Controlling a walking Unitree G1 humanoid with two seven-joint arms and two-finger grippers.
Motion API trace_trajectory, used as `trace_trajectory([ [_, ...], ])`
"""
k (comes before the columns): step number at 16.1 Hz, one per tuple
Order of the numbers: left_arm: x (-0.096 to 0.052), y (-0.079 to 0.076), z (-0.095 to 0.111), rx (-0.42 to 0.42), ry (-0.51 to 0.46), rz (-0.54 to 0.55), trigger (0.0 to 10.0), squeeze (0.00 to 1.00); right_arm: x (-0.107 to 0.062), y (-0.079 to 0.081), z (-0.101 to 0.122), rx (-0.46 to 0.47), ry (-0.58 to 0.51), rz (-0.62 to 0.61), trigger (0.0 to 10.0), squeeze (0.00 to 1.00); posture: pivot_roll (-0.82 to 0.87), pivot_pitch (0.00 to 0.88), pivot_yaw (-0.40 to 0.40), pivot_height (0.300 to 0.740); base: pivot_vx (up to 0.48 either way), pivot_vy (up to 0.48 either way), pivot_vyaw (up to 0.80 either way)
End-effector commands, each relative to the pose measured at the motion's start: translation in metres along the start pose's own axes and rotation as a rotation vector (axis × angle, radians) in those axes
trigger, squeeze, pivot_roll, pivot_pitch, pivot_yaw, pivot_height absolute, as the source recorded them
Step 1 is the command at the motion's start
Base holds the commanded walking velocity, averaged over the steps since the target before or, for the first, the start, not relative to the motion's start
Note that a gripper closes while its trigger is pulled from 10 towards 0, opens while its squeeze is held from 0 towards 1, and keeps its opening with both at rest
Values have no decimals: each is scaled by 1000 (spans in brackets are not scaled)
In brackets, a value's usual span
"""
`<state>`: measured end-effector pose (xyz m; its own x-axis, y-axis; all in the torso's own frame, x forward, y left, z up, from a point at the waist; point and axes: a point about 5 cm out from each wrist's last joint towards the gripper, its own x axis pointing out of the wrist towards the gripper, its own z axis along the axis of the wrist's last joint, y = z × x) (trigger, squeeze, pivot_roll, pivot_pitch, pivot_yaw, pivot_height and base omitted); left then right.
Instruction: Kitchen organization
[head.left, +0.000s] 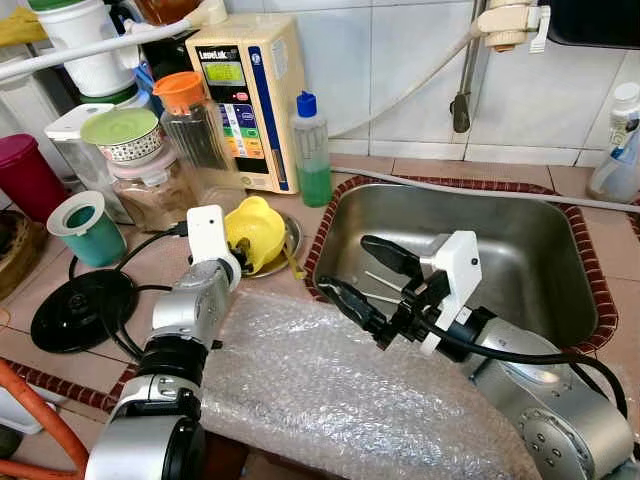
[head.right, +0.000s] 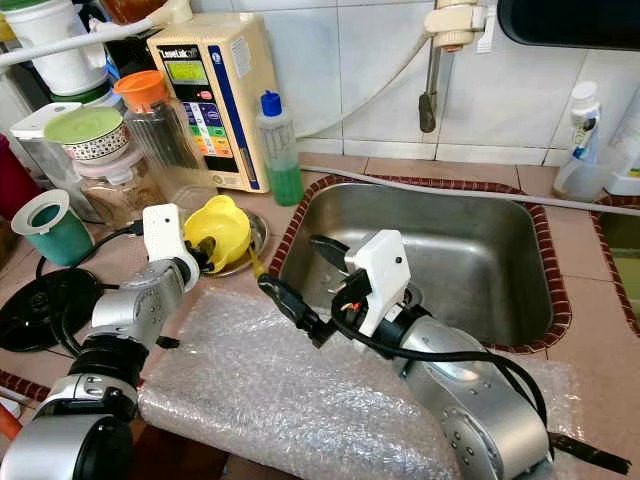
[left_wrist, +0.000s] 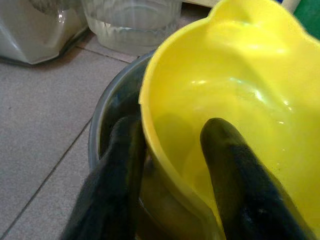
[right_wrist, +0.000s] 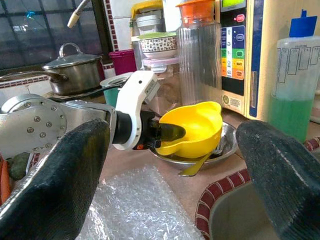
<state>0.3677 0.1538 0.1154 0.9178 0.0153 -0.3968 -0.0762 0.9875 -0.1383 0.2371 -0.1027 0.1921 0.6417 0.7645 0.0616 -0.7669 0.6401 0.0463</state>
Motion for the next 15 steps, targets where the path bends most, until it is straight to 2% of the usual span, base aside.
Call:
trace_trajectory([
  [1,0,8,1,33,-16,20,0,0,2,-2,1,-24,7,-1,10000,0,-34,0,158,740,0,0,0],
  [2,0,10,-2,33,-13,24,0,0,3,-4,-7,-86,72,-14,10000,0,-35,0,157,740,0,0,0],
  [4,0,14,-5,23,-10,35,0,0,3,-3,-11,-86,85,-4,10000,0,-34,0,156,740,0,0,0],
  [7,-2,15,0,42,-67,31,0,0,2,-6,-22,-116,141,-17,10000,0,-29,0,154,740,0,0,0],
  [9,-5,19,11,58,-161,65,0,0,2,-7,-24,-115,145,-20,10000,0,-30,0,155,740,0,0,0],
  [10,-8,20,20,71,-226,71,0,0,2,-10,-30,-126,162,-43,10000,0,-28,0,153,740,0,0,0],
  [12,-9,18,21,54,-248,63,0,0,2,-14,-32,-126,162,-74,10000,0,-25,0,151,740,0,0,0],
  [15,-11,12,25,5,-306,37,0,0,4,-32,-38,-128,149,-201,10000,0,-26,0,150,740,0,0,0],
])
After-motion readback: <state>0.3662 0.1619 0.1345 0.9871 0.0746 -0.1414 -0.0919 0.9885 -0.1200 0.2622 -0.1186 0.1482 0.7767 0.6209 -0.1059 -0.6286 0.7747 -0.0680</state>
